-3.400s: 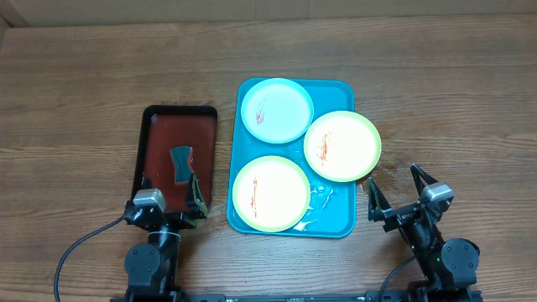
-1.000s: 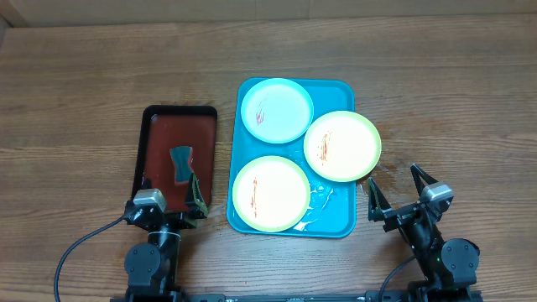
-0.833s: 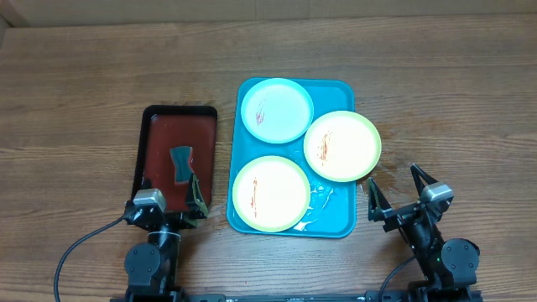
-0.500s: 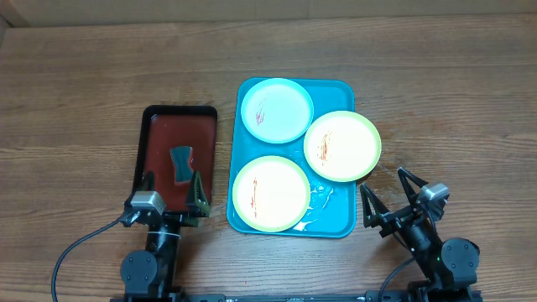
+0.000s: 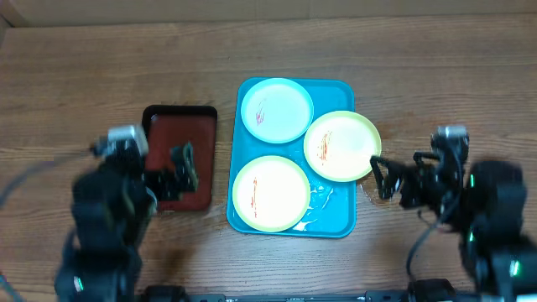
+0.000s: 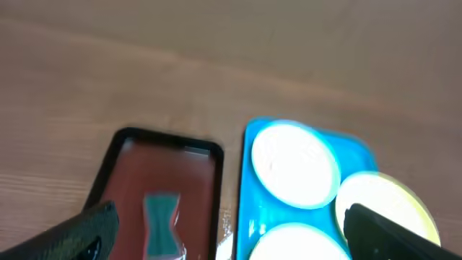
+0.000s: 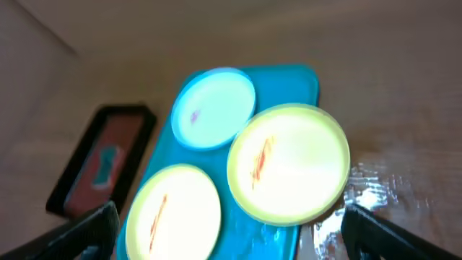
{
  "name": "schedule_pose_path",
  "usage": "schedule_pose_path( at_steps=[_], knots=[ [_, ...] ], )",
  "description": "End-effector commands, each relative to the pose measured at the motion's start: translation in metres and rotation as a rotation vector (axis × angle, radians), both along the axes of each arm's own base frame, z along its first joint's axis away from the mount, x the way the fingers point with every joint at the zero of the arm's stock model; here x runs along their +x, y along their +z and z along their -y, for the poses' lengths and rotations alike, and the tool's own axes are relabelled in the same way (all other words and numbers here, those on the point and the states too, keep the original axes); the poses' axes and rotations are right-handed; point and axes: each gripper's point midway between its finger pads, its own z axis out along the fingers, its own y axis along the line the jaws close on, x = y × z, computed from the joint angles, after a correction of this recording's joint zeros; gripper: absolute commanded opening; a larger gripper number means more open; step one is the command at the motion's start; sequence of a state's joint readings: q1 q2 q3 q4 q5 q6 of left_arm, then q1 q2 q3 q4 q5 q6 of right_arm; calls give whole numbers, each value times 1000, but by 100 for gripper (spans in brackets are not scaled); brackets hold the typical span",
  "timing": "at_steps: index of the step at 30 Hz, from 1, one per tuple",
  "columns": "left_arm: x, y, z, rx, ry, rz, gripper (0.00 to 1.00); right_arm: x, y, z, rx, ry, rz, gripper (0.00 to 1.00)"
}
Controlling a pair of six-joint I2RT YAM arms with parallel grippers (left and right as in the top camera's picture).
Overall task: Clean dirty plates on tray and stack at the side
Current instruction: 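Grasp the green sponge in the black tray with the left gripper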
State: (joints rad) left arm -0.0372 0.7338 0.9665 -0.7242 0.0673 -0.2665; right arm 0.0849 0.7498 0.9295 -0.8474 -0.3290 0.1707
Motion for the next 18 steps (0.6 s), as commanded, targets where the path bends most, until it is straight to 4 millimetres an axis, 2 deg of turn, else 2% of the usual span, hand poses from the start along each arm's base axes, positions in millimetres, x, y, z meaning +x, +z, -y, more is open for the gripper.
schedule_pose_path(
  at_steps=[1, 5, 7, 11, 13, 15, 18],
  knots=[
    [25, 9, 0, 22, -10, -128, 100, 28, 12, 0, -10, -8, -108, 100],
    [45, -8, 5, 6, -24, -257, 100, 45, 6, -22, 67, 87, -220, 100],
    [49, -32, 6, 10, -33, -351, 100, 49, -2, -32, 100, 143, -260, 100],
    [50, -79, -1, 42, -4, -548, 100, 49, -23, -38, 110, 162, -356, 100],
    [46, -106, -12, 53, 83, -667, 99, 45, -29, -40, 97, 166, -384, 99],
    [42, -136, -32, 72, 255, -795, 97, 39, -37, -43, 59, 167, -410, 93],
    [48, -168, -32, 74, 272, -892, 93, 30, -46, -47, 15, 175, -444, 86]
  ],
)
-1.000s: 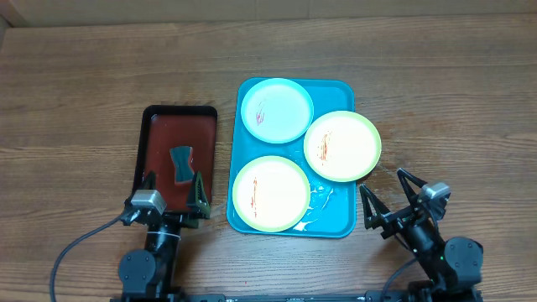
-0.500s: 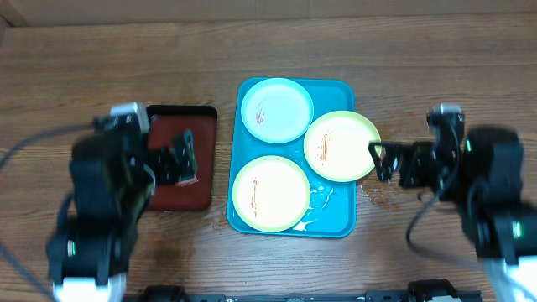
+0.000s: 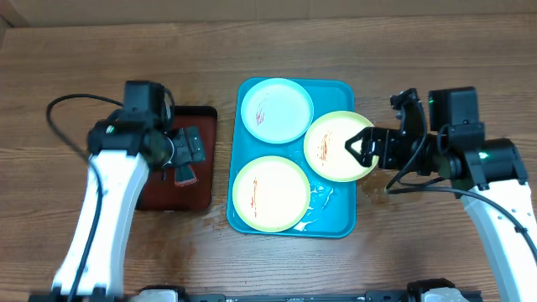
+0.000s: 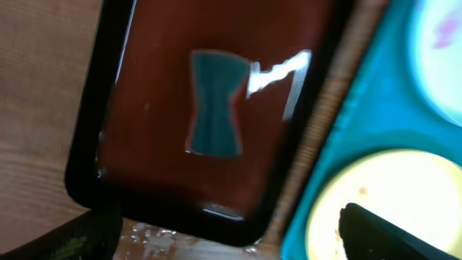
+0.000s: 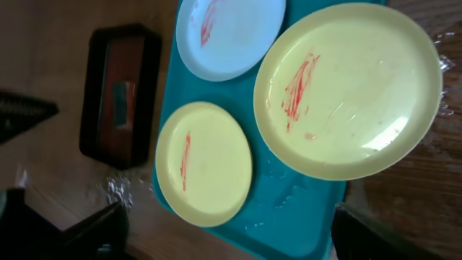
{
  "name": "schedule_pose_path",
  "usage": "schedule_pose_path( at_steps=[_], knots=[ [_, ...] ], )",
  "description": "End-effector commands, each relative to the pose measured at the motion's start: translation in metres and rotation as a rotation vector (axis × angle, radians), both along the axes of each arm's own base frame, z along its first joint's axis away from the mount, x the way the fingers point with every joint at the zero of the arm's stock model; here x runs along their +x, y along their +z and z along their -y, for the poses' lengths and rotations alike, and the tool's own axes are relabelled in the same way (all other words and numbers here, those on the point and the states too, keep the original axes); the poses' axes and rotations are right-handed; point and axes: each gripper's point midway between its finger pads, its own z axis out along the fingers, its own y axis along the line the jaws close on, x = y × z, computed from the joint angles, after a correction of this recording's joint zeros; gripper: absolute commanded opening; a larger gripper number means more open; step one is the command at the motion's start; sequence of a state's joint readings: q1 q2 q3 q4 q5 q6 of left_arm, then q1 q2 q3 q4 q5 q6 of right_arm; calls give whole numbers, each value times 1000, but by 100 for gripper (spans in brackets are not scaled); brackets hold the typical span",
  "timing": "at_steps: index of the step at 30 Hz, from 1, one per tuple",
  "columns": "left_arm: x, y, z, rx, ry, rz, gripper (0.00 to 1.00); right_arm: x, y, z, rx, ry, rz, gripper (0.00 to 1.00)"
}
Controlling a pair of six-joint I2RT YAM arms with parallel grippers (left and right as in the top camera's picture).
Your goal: Clean dirty plates on tray and stack at the side
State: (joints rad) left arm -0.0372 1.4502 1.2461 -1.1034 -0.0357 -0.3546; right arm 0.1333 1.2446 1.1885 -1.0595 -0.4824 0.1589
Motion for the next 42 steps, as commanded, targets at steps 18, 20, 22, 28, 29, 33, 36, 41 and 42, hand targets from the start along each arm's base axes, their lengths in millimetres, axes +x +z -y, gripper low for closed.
schedule_pose_path(
  at_steps=[18, 20, 22, 28, 29, 33, 36, 41, 42],
  knots=[
    [37, -140, -9, 47, 105, -267, 4, -17, -25, -21, -172, -65, -96, 67],
    [37, -132, -9, 44, 91, -265, 4, -15, -33, -15, -205, -117, -129, 66],
    [38, -119, -8, 43, 69, -258, 4, -15, -43, -15, -218, -113, -157, 66],
    [41, -64, -8, 51, -5, -178, 4, -38, -96, -37, -301, 66, -246, 66],
    [42, -56, -8, 51, -5, -156, 4, -42, -104, -42, -308, 84, -255, 66],
    [42, -42, -8, 50, -3, -112, 36, -48, -123, -58, -306, 124, -257, 66],
    [42, -50, -8, 53, -3, -126, 47, -47, -122, -69, -286, 149, -231, 67],
    [39, -93, -9, 62, -3, -185, 51, -51, -124, -74, -275, 170, -231, 66],
    [37, -103, -9, 63, -4, -210, 50, -52, -126, -74, -276, 172, -232, 66]
  ],
)
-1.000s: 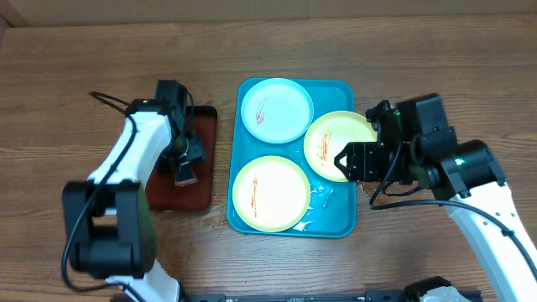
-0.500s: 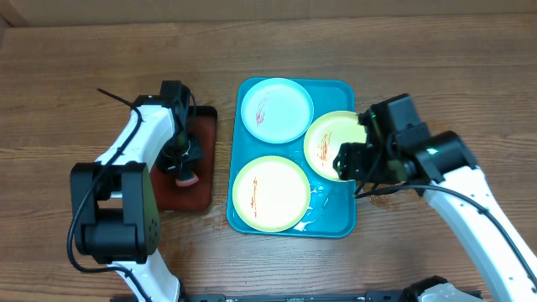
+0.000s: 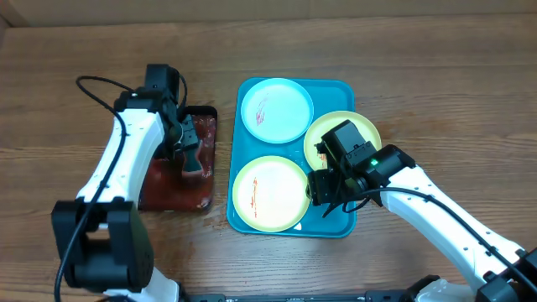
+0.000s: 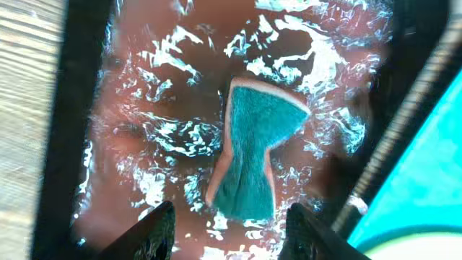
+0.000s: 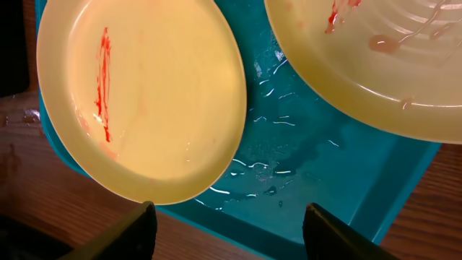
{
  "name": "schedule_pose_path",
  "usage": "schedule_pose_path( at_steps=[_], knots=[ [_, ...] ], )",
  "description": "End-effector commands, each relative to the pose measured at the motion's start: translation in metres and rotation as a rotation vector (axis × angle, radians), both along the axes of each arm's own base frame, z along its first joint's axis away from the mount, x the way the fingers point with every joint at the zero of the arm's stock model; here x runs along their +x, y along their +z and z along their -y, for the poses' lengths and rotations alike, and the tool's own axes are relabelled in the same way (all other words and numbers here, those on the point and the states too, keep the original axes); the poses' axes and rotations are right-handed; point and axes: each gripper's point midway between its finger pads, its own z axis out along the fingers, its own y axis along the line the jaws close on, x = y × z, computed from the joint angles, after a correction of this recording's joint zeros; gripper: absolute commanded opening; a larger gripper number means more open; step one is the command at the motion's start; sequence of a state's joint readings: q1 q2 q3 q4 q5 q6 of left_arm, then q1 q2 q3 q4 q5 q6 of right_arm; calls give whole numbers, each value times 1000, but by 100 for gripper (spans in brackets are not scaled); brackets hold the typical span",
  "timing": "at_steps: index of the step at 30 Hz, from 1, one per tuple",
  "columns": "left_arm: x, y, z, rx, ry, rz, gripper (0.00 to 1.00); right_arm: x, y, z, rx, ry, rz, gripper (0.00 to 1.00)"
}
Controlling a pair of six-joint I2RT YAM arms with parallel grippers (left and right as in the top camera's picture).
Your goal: Clean dirty plates on tray and stack at the side
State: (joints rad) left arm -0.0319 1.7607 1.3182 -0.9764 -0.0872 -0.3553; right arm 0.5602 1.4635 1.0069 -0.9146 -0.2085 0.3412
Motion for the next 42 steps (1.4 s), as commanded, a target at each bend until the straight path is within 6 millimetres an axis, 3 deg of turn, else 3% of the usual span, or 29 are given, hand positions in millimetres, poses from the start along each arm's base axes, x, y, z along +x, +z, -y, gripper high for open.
schedule_pose_path(
  at_steps=[1, 3, 5, 7, 9, 10, 15, 19, 24, 28, 32, 36, 42],
  knots=[
    [-14, -42, -1, 7, -18, -118, 50, -6, -3, -3, 12, 10, -2, 66],
    [-20, -59, -1, 8, -19, -174, 49, -8, -12, -2, 9, -12, -10, 66],
    [-23, -71, -1, 9, -19, -210, 41, -9, -20, -1, 8, -18, -13, 66],
    [-24, -79, -1, 9, -19, -230, 27, -10, -28, 0, 6, -26, -20, 66],
    [-24, -82, 0, 5, -18, -234, 5, -10, -34, 0, 3, -29, -25, 67],
    [-23, -79, 1, -3, -19, -228, 4, -7, -36, -1, 4, -30, -17, 67],
    [-19, -62, 6, -33, -21, -183, 4, 6, -36, -7, 21, -43, 29, 66],
    [-15, -32, 11, -57, -37, -100, 4, 11, -35, -10, 33, -40, 54, 66],
    [-10, 2, 20, -94, -130, 1, 4, 6, -47, -21, 83, 24, 43, 63],
    [-11, 17, 20, -93, -144, 39, 4, -2, -60, -28, 81, 97, 28, 61],
    [-15, 21, 31, -147, -192, 39, 4, 5, -74, -19, 11, 56, 39, 47],
    [-18, 22, 44, -205, -218, 32, 4, 21, -94, 2, -114, -108, 57, 27],
    [-21, 22, 67, -209, -285, 26, 4, 36, -106, 5, -109, -229, 61, 7]
  ],
)
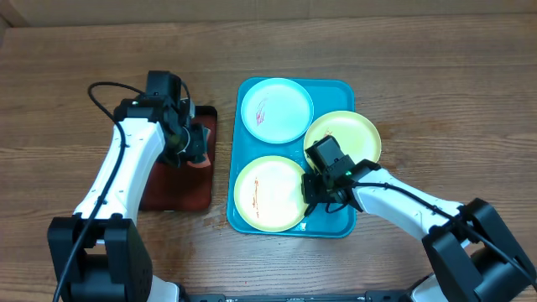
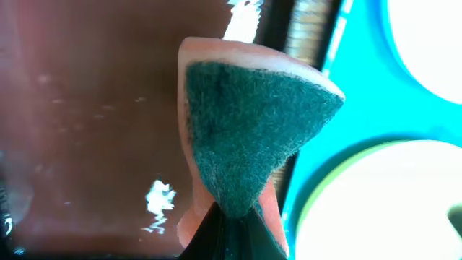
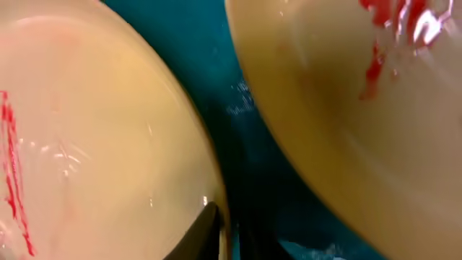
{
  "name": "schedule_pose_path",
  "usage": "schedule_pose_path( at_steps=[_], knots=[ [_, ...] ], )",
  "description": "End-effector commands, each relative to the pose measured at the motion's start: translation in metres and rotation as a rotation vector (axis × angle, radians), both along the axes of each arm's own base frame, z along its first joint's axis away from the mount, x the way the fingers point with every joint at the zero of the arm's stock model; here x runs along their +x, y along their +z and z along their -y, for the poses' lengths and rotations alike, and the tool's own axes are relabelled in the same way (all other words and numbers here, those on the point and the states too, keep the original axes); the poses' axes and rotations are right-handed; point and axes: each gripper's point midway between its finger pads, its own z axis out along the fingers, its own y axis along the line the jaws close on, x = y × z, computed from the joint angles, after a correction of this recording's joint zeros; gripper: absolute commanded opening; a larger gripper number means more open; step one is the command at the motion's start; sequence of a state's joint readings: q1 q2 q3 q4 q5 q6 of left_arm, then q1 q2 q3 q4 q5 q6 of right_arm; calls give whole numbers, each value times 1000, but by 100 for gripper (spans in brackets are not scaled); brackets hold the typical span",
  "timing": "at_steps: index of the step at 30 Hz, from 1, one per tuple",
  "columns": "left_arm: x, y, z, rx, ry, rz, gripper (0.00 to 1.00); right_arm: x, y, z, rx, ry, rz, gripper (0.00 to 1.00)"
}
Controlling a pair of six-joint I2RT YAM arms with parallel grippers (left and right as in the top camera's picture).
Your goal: Clean dirty plates on tray and stack at the side
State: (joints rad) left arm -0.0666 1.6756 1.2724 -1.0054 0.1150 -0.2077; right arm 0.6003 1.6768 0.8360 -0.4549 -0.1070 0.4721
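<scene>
Three smeared plates lie on the blue tray (image 1: 336, 220): a pale blue plate (image 1: 277, 109) at the back, a yellow plate (image 1: 344, 138) on the right and a front yellow plate (image 1: 264, 195). My left gripper (image 2: 232, 225) is shut on the green sponge (image 2: 253, 137), held over the right edge of the dark red tray (image 1: 172, 193). My right gripper (image 3: 225, 235) pinches the right rim of the front yellow plate (image 3: 94, 144), one finger on top and one outside. Red streaks show on both yellow plates.
In the left wrist view the dark red tray (image 2: 86, 108) holds a film of water. Its rim borders the blue tray (image 2: 339, 130). Water drops lie on the blue tray near the right gripper. Bare wooden table (image 1: 453, 101) stretches to the right of the blue tray.
My left gripper was open just above the sponge in the red tray; now it is shut on the sponge, raised by the tray's right edge. My right gripper has dropped and shut on the front plate's rim.
Both arms began low at the table's front with open grippers. Then the left hung over the red tray and the right beside the right yellow plate. Later the left was open over the sponge and the right open over the blue tray. Now each grips its object.
</scene>
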Motion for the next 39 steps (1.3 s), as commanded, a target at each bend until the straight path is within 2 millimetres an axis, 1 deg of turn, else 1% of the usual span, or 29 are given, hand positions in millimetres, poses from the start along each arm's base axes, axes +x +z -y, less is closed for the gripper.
schedule_pose_path(
  at_steps=[1, 5, 6, 7, 8, 11, 14, 17, 20, 23, 25, 28, 31, 33, 36, 39],
  knots=[
    [-2, 8, 27, -34, -90, 27, 4, 8, -19, 21, -83, -128, -5, 6],
    [-3, 9, 59, -56, -134, 44, 4, 19, -15, 19, -70, -141, 39, 5],
    [-4, 9, 79, -100, -129, 40, 4, 23, -14, 19, -74, -148, 62, 4],
    [-7, 9, 94, -143, -129, 29, 4, 25, -14, 20, -78, -152, 72, 4],
    [-10, 9, 104, -170, -128, 17, 4, 27, -13, 20, -77, -158, 78, 4],
    [-18, 1, 118, -187, -43, -43, 4, 28, -13, 21, -79, -173, 82, 4],
    [-22, -15, 125, -185, 54, -113, 5, 28, -13, 21, -82, -174, 80, 4],
    [-27, -39, 129, -174, 130, -201, 4, 28, -13, 21, -82, -174, 80, 4],
    [-36, -64, 138, -174, 166, -297, 4, 27, -13, 22, -84, -173, 77, 4],
    [-43, -89, 136, -140, 198, -368, 4, 27, -14, 22, -85, -173, 75, 4],
    [-46, -100, 128, -109, 203, -399, 4, 26, -14, 23, -87, -173, 74, 4],
    [-51, -103, 113, -65, 185, -424, 4, 25, -14, 23, -91, -173, 70, 4],
    [-51, -97, 93, 23, 187, -421, 4, 25, -14, 23, -91, -173, 70, 4],
    [-48, -94, 91, 36, 188, -411, 4, 26, -14, 23, -90, -173, 71, 4],
    [-49, -95, 101, 36, 160, -396, 4, 25, -14, 23, -91, -173, 69, 4],
    [-55, -94, 135, -40, 98, -395, 4, 26, -14, 25, -97, -175, 73, 4]
  ],
)
